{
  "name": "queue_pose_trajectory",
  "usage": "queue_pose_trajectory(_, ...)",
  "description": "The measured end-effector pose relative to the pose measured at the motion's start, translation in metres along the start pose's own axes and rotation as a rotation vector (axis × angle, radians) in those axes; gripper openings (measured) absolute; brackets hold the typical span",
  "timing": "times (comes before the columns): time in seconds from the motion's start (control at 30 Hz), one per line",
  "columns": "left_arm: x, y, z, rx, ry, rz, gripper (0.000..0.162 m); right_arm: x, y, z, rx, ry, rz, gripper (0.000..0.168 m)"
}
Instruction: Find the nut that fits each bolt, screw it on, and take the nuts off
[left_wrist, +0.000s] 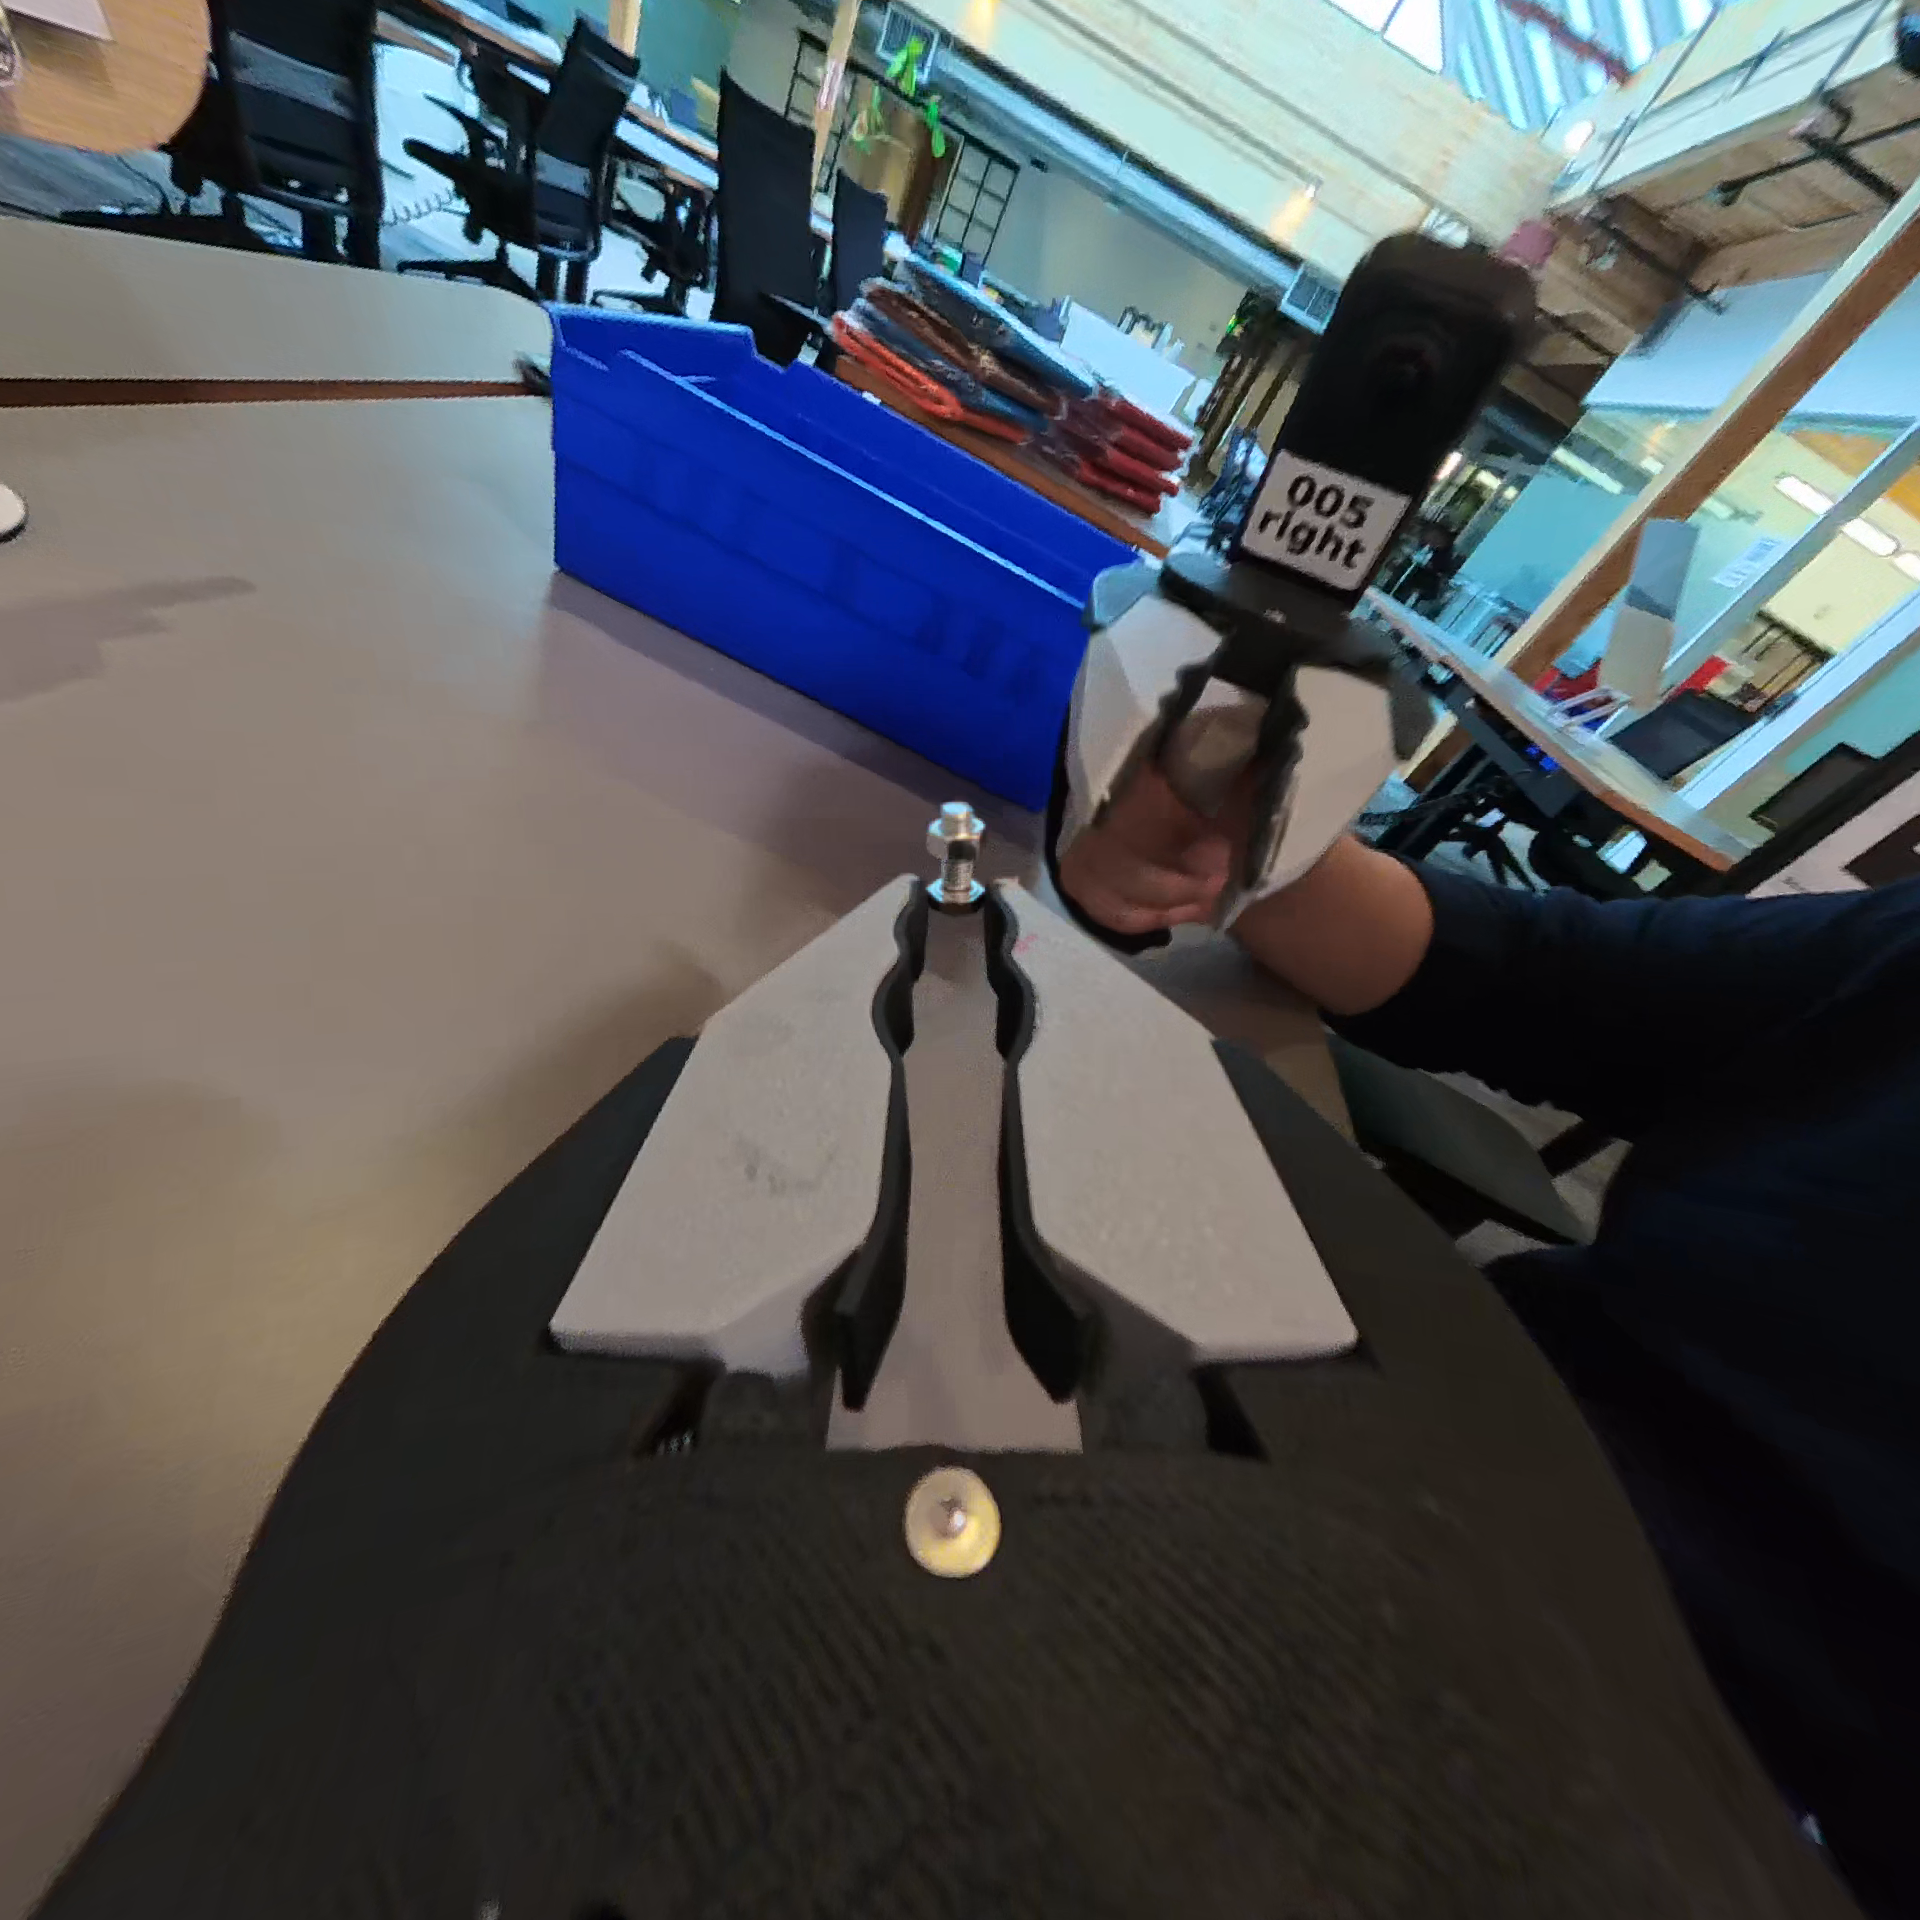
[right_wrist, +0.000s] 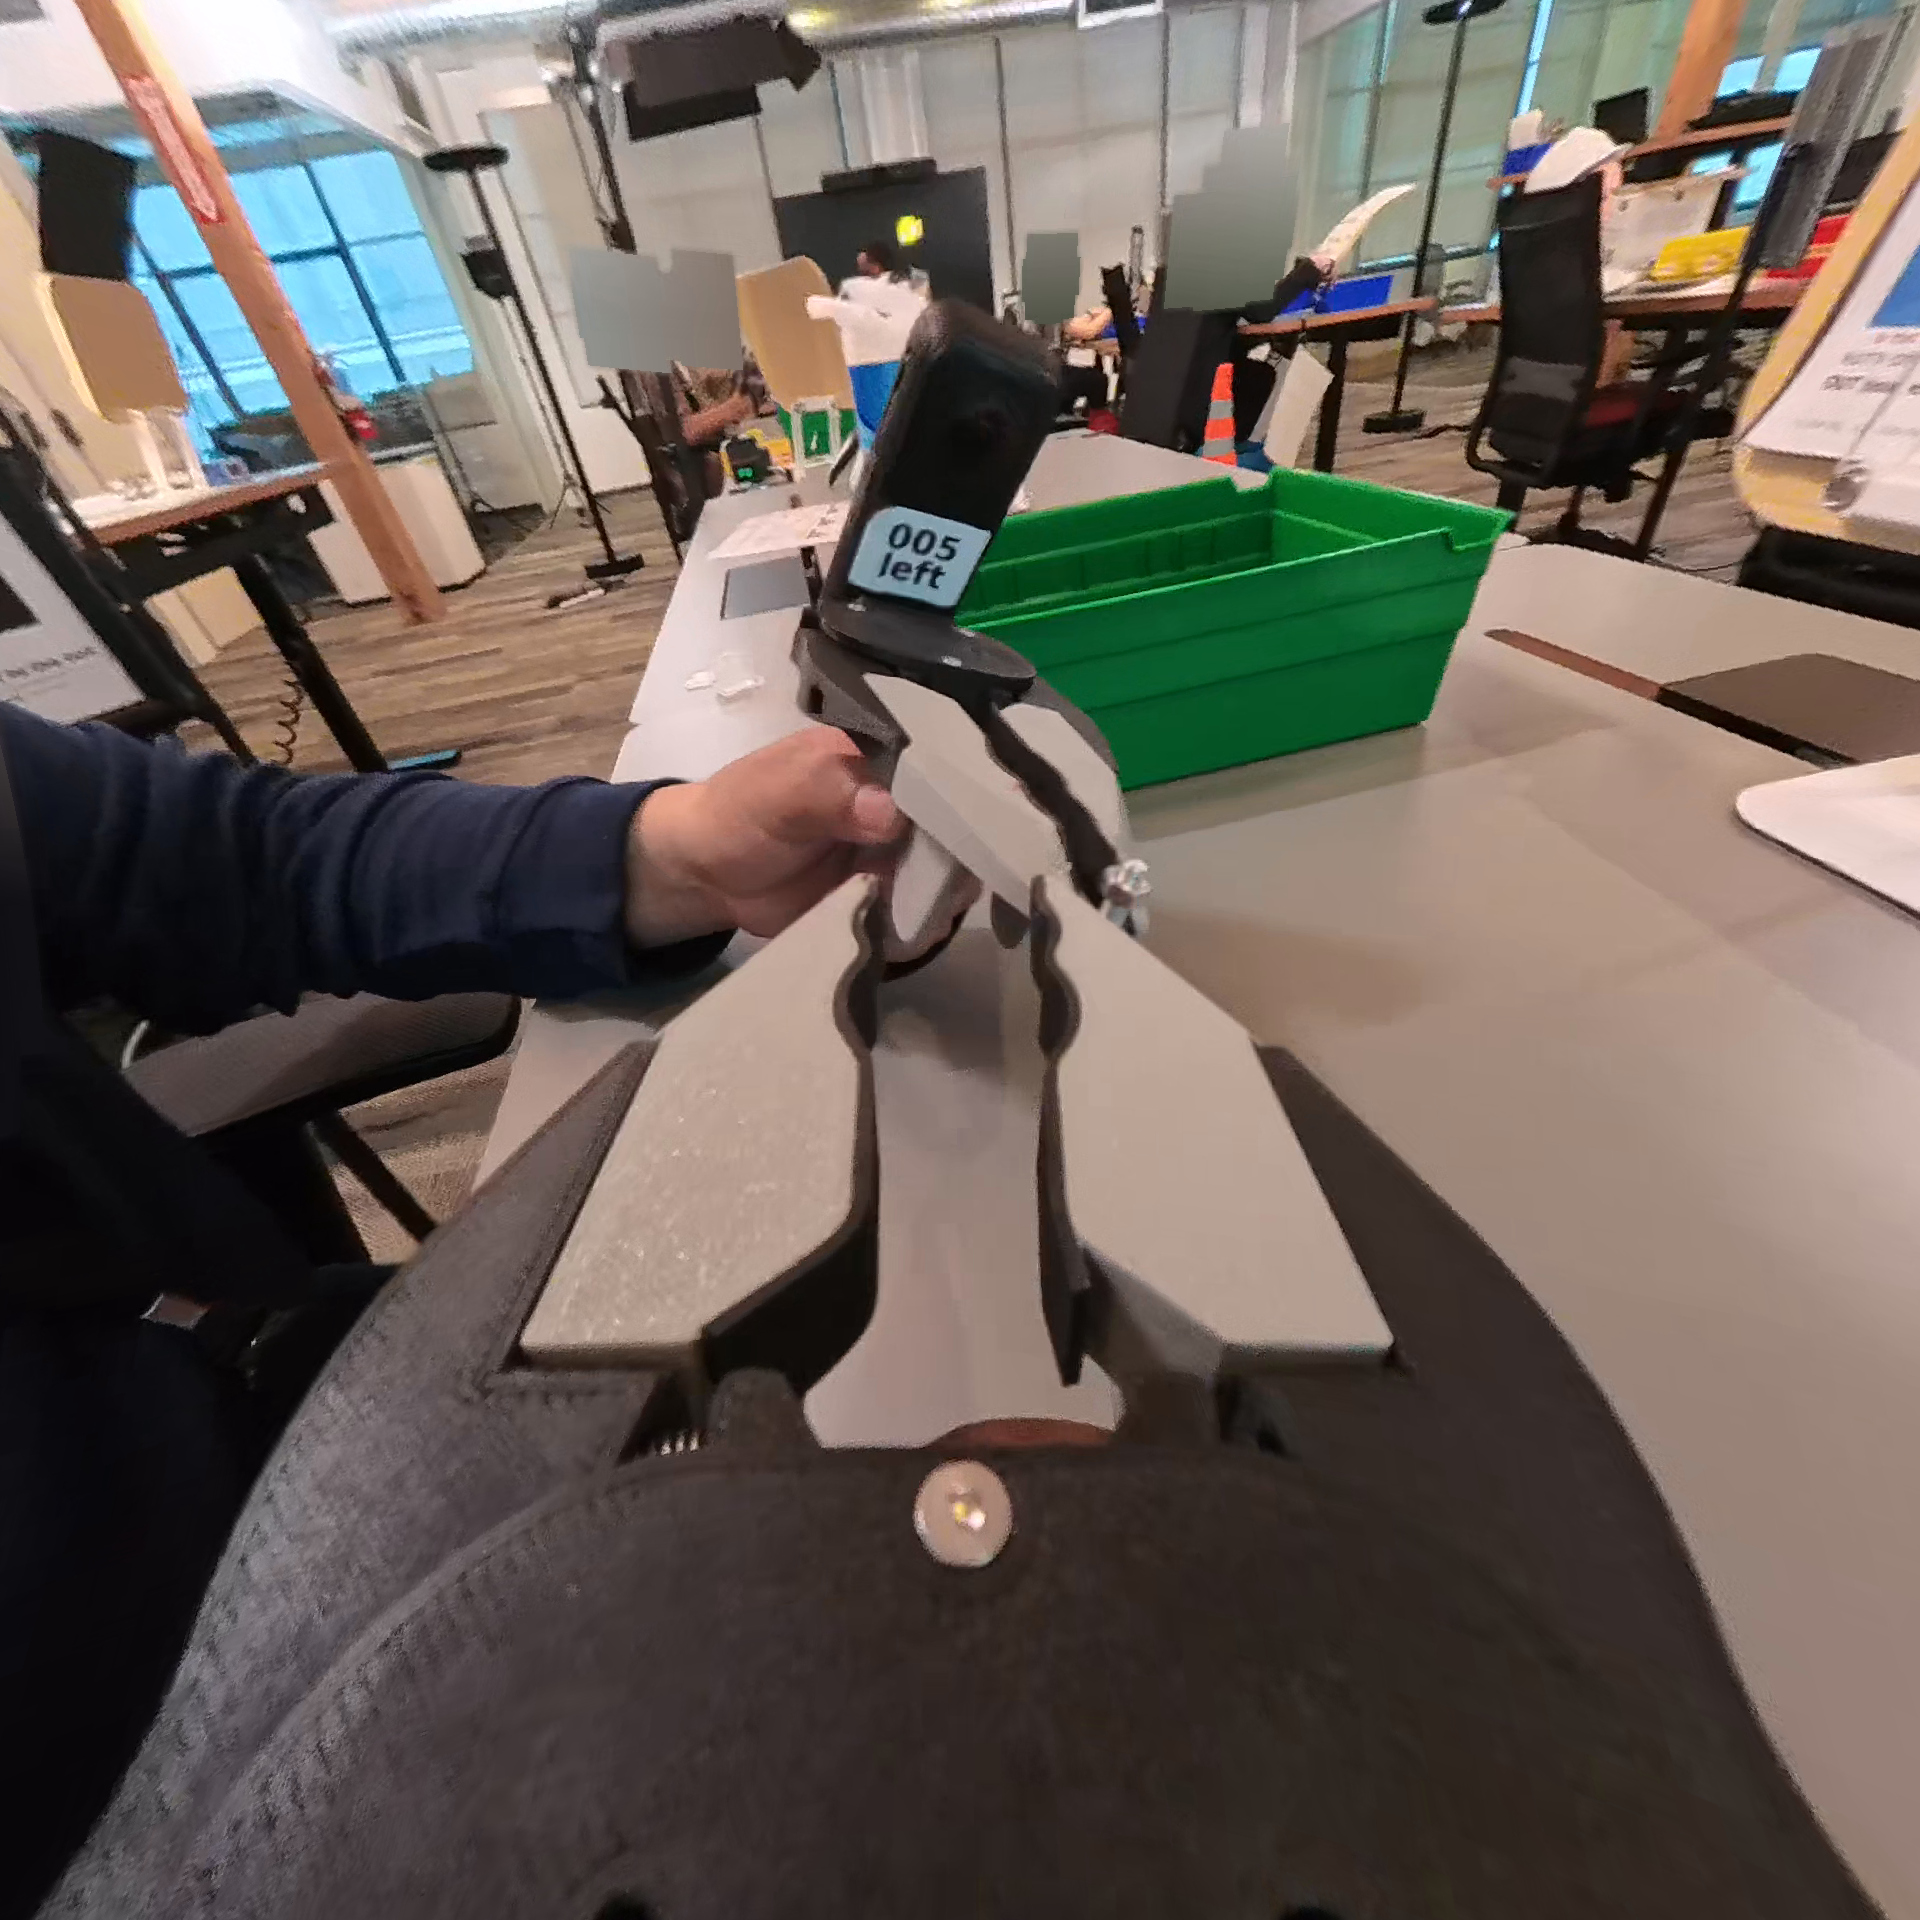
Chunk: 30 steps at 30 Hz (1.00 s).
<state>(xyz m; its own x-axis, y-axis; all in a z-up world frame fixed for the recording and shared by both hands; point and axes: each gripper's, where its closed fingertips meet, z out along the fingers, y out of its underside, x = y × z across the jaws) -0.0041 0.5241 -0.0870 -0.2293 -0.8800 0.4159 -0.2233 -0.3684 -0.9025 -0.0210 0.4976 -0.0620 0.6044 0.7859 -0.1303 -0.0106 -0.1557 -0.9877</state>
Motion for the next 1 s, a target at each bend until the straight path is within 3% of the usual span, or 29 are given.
queue_pose_trajectory(0.23,0.015,0.009,0.011,-0.070,-0.022,0.189,0.009,0.017,0.014,0.002,-0.062,0.062,0.080,0.029)
queue_pose_trajectory(0.37,0.004,0.011,0.007,-0.100,-0.125,0.286,0.009,0.023,0.015,-0.001,-0.076,0.075,0.110,0.017)
queue_pose_trajectory(0.63,0.003,0.023,0.012,-0.218,-0.273,0.622,0.009,0.022,0.028,0.001,-0.125,0.016,0.270,0.028)
queue_pose_trajectory(0.73,0.000,0.025,0.012,-0.251,-0.337,0.727,0.008,0.025,0.033,0.002,-0.149,0.034,0.286,0.022)
queue_pose_trajectory(1.0,-0.008,0.027,0.013,-0.290,-0.434,0.832,0.009,0.031,0.042,0.007,-0.159,0.053,0.364,0.018)
